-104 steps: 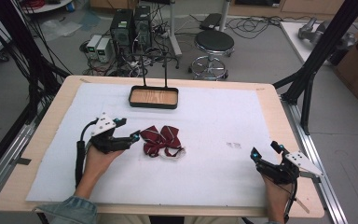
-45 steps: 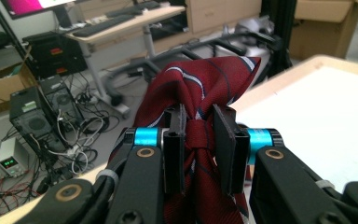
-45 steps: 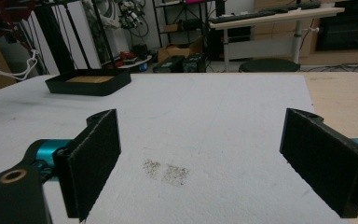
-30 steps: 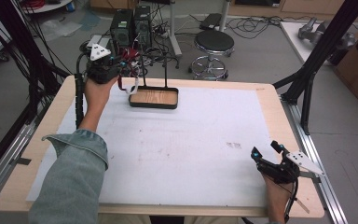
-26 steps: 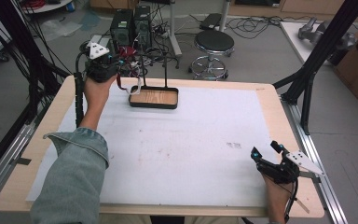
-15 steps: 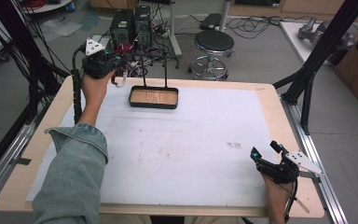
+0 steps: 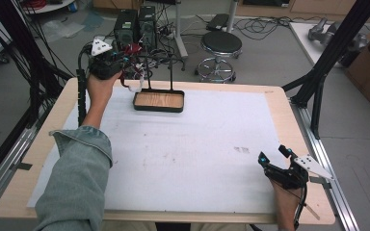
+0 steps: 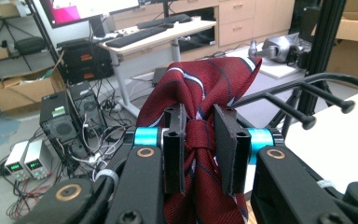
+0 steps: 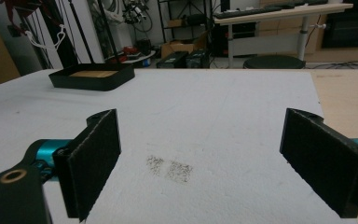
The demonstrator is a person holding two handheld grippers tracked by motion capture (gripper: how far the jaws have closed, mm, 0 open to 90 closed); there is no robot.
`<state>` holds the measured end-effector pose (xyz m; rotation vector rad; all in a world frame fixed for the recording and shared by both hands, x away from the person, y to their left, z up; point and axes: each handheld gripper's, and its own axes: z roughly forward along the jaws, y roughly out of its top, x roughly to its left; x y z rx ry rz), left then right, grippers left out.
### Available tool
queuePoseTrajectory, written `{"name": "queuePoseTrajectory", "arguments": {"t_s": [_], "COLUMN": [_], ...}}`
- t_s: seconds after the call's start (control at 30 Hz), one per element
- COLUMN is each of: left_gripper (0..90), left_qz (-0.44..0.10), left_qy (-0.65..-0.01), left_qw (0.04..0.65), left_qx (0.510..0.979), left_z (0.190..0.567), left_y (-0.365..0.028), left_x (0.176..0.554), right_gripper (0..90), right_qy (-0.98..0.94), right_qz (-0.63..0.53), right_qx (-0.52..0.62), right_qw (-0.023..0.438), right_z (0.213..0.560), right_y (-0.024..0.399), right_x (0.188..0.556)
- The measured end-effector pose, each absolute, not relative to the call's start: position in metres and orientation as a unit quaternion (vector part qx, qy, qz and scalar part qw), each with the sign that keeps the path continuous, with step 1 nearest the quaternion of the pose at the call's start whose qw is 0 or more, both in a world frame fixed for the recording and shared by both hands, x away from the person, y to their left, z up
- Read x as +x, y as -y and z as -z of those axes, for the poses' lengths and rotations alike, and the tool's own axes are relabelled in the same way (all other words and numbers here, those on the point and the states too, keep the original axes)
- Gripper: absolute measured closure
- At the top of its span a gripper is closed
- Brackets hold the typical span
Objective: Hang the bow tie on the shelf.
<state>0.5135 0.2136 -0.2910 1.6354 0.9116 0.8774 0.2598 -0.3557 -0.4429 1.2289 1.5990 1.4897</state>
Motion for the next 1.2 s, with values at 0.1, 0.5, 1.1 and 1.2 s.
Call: {"name": "queuePoseTrajectory", "arguments": {"t_s": [0.1,0.5,1.1,1.2], "left_gripper": [74.0,72.7,57.2,53.8], "left_qz": [-0.37,-0.362,-0.327,-0.323], "left_qy": [-0.386,-0.446,-0.448,-0.444], "left_qw": [0.501,0.443,0.457,0.467], "left_qx": [0.681,0.688,0.695,0.693], "left_z": [0.293,0.328,0.337,0.334], "left_y": [-0.213,-0.228,-0.23,-0.236], "left_x": [0.517,0.527,0.518,0.507], "right_gripper": [11.3,11.3,11.2,11.3], "right_qy": [-0.605,-0.607,-0.605,-0.603], "right_qz": [-0.566,-0.565,-0.566,-0.567], "right_qx": [0.466,0.465,0.466,0.468], "right_qw": [0.311,0.31,0.311,0.31], "right_z": [0.443,0.443,0.443,0.443], "right_y": [0.356,0.355,0.356,0.357], "right_x": [0.26,0.26,0.26,0.26]}}
